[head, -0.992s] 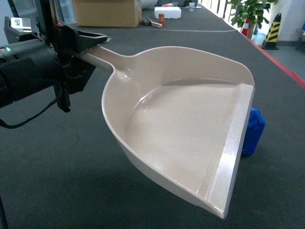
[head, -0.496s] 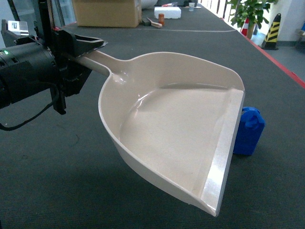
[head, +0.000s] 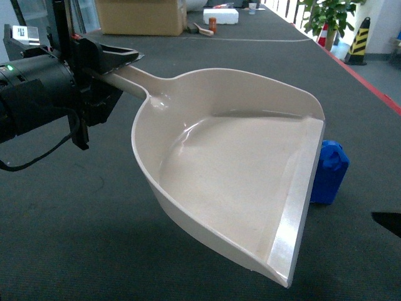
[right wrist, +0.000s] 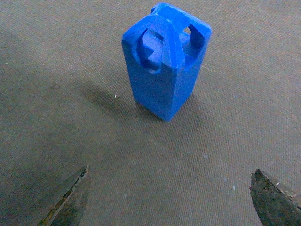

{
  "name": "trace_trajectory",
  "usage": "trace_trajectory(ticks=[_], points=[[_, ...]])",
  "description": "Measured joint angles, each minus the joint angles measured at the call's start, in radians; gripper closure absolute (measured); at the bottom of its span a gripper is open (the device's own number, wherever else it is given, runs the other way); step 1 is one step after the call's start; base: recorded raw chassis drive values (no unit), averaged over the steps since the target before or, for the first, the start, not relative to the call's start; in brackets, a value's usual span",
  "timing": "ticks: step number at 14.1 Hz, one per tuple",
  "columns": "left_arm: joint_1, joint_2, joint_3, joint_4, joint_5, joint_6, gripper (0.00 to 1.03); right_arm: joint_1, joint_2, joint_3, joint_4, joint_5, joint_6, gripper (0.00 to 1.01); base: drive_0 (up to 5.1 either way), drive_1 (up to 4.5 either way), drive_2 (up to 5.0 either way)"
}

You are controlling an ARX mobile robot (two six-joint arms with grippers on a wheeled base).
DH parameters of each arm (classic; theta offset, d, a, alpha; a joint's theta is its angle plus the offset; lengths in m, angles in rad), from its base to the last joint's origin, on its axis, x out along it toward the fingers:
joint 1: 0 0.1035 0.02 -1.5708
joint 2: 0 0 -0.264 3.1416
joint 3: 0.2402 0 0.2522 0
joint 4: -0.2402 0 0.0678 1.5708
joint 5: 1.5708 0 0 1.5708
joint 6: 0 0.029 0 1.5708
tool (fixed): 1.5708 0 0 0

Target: Place part in tray to right shelf

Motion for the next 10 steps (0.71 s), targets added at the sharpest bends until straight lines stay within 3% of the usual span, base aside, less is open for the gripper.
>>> trace_trajectory(ticks=[3,5,8,9,10], points=[[0.0,0.0,0.0,0.0,-0.001,0.0,0.86,0.073,0.163,0.137,0.039,0.075,0.014,0.03,0.0,0.0,0.0],[0.0,0.0,0.0,0.0,0.0,0.0,0.86,0.142,0.294,0.259,0.052,0.097,0.081,0.03,0.0,0.0,0.0],[0.002,0.0,0.0,0.0,-0.005,0.007,0.87,0.224,0.417,0.397,0.09,0.233,0.148,0.03,0.0,0.0,0.0],[0.002,0.0,0.0,-0.001,-0.006,0.007,0.88,0.241,0.44,0.417,0.118,0.286,0.164,0.08,0.0,0.0,0.0],[0.001,0.0,0.0,-0.001,-0.005,0.008,0.89,0.251,0.449,0.419,0.133,0.327,0.186,0.19,0.0,0.0,0.0]])
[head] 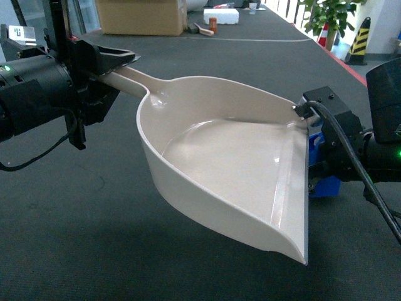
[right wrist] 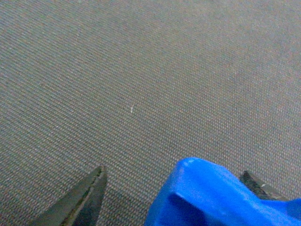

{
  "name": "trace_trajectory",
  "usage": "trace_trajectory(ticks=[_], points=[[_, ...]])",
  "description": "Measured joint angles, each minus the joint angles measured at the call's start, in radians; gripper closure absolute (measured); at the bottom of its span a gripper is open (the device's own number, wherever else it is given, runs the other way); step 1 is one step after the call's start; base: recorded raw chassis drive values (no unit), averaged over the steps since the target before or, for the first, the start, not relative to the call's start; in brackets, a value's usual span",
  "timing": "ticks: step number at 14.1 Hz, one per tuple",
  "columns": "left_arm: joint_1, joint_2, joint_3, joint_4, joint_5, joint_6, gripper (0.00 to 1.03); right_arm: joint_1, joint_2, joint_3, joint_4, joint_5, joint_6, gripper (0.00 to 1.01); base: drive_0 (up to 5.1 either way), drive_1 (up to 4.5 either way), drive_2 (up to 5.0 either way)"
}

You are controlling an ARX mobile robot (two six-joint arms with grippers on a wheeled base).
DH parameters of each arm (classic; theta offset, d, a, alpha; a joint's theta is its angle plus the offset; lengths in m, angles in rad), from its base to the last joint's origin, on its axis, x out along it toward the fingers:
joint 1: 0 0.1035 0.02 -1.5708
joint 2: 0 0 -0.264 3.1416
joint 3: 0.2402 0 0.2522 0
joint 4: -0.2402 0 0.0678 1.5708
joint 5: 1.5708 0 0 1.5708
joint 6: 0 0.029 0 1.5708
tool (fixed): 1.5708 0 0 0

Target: Place part in tray to right shelf

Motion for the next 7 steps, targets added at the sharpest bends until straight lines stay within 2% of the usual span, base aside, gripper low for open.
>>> trace_trajectory(ticks=[2,4,5,7], points=[[0.0,0.0,0.0,0.001,0.001,0.0,0.89,0.001,-0.027,-0.032,0.015,0.04,0.046,0.41,0.0,0.0,0.0],[0.0,0.0,0.0,0.0,0.003,0.0,0.89,-0.021,-0.12,-0.114,0.021,0.035,0.093,0.53,0.0,0.0,0.0],[0.0,0.0,0.0,0.001,0.004,-0.001,0.89,-0.041,-0.209,-0.169,0.005,0.032,0.114,0.53,0.0,0.0,0.0],[-0.001,0.0,0.0,0.0,0.004,0.0,0.89,-0.065,-0.428,-0.246,-0.075,-0.003,0.155,0.53,0.0,0.0,0.0]])
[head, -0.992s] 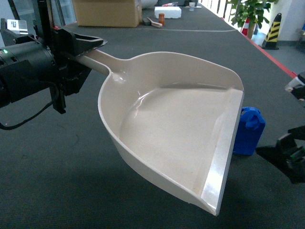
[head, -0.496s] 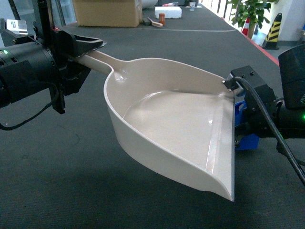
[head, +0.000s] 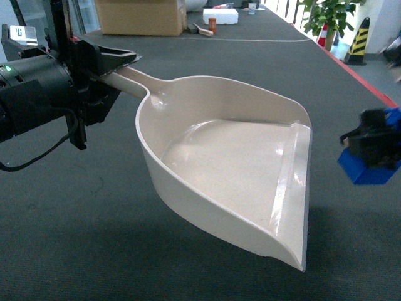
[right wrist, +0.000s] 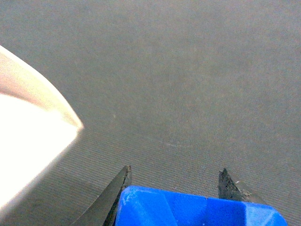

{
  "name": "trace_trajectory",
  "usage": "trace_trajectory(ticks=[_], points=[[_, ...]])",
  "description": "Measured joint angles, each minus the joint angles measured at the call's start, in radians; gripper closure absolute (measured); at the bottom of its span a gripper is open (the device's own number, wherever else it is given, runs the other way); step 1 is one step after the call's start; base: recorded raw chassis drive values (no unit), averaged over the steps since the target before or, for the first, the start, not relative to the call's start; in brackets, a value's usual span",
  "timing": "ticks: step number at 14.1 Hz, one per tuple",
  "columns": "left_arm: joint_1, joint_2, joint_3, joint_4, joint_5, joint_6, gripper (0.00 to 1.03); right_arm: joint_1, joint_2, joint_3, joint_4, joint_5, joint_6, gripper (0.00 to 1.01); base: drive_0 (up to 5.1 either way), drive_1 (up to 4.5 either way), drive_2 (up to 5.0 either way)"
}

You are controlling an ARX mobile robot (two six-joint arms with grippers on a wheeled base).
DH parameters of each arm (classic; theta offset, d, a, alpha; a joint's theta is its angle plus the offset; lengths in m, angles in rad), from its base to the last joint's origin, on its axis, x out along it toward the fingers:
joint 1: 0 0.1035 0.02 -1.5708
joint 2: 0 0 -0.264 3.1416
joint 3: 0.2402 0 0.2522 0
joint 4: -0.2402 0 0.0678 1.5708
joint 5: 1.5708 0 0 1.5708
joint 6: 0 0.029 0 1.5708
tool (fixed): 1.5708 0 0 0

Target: Place part in tray to right shelf

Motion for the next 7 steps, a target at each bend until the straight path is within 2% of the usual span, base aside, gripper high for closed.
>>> trace_trajectory(ticks=[1,2,3,4,6,7], points=[[0.0,0.0,0.0,0.001,0.0,0.0,0.89,0.007,-0.113,-0.003,-0.017,-0.018,0.02,0.53,0.0,0.0,0.0],[0.0,0.0,0.0,0.001,0.002,0.0,0.89,0.04,-0.203,0.018,-0.003,-0.037,0.05,0.53,0.0,0.0,0.0],[0.0,0.0,0.0,0.0,0.001,0.0,0.89,0.104,-0.233,0.062,0.018,-0.046,0.08,0.53,0.0,0.0,0.0],[0.0,0.0,0.0,0.001,0.001,0.0,0.89,0.185,-0.199,0.122,0.022,-0.031,0.1,0.53,0.0,0.0,0.0],[0.0,0.0,0.0,0.001,0.001,0.0,0.89,0.332,-0.002,0.194,-0.026,-0.005,0.146,0.53,0.0,0.0,0.0],[0.0,0.0,0.0,0.001,0.0,0.0,0.89,0.378,0.06,0.208,-0.014,0.005,0.156,0.53,0.0,0.0,0.0]])
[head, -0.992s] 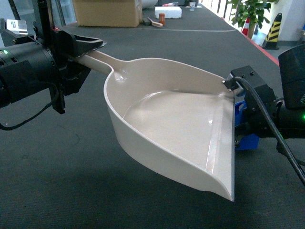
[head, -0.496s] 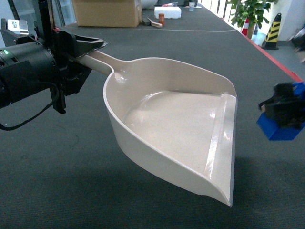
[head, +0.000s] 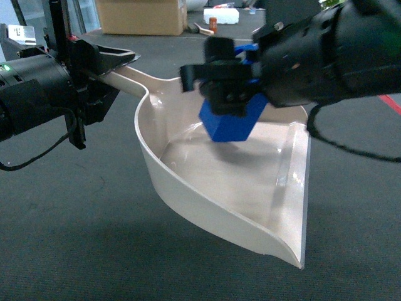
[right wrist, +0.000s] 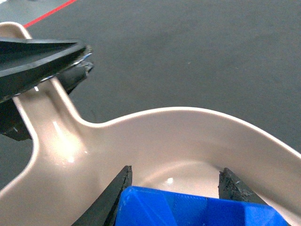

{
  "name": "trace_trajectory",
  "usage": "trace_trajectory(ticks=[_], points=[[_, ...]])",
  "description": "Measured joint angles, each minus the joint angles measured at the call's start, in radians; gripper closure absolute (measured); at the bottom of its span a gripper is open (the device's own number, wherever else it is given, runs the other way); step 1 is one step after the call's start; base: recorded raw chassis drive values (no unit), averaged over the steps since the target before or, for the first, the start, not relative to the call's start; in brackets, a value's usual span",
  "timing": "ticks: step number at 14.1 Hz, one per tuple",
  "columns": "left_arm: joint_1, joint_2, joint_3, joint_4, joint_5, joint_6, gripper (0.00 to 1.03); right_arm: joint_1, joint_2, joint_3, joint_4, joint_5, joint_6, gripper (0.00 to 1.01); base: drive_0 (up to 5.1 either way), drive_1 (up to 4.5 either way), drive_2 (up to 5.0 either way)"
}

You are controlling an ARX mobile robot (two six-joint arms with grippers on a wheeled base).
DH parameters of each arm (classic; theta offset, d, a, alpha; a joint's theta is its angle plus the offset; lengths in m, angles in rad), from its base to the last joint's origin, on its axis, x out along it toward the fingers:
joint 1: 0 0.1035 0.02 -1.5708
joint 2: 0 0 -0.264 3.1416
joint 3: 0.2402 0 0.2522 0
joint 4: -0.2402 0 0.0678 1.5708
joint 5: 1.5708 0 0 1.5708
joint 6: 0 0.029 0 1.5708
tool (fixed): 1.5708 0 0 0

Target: Place part in tray to right shelf

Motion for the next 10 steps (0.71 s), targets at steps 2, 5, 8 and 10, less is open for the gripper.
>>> trace_trajectory(ticks=[2,5,8,10], points=[[0.0,0.0,0.0,0.0,0.001,0.0,0.89,0.025,0.005,0.008,0.061,0.03,-0.015,0.36,0.0,0.0,0.0],[0.0,0.0,0.0,-0.001,0.001,0.001,0.89,-0.022,-0.143,-0.068,0.176,0.088,-0.038,0.01,0.0,0.0,0.0],[0.0,0.0,0.0,-0.001,0.001,0.001,0.89,-0.095,-0.343,-0.208,0.248,0.131,-0.087,0.03,0.0,0.0,0.0],[0.0,0.0,0.0,-0.001,0.0,0.001,0.89,-0.162,-0.499,-0.359,0.302,0.203,-0.176,0.03,0.0,0.0,0.0]])
